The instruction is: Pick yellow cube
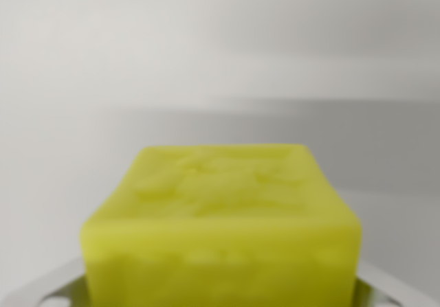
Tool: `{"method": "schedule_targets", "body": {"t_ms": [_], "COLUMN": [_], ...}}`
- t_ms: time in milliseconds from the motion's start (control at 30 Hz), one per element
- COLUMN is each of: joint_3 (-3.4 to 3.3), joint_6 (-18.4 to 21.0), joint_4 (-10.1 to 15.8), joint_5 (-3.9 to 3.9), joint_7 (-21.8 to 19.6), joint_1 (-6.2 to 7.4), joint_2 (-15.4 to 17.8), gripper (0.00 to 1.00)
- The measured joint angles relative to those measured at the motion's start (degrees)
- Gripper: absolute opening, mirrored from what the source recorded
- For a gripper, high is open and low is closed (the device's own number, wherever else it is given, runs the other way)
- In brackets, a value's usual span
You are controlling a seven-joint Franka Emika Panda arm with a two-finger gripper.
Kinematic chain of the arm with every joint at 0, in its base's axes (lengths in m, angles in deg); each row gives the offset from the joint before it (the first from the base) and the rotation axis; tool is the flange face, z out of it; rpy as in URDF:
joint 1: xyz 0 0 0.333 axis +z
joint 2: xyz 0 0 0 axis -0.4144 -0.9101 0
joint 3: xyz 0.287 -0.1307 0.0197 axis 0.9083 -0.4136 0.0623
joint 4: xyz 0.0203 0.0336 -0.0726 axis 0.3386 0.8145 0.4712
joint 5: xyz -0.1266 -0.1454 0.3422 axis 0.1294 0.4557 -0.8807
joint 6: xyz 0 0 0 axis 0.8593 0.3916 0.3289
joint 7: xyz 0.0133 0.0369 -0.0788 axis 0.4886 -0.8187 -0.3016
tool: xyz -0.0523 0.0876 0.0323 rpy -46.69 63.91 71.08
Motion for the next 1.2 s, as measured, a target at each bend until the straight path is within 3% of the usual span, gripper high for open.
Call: {"method": "schedule_targets", "body": {"t_ms": [1200], "joint_3": [0.0], "joint_6": [10.73], "joint_4": [-0.53], "joint_5": [-0.08], "joint_7": [0.06], "joint_1": [0.01], "joint_2": [10.16], "gripper": [0.0]}}
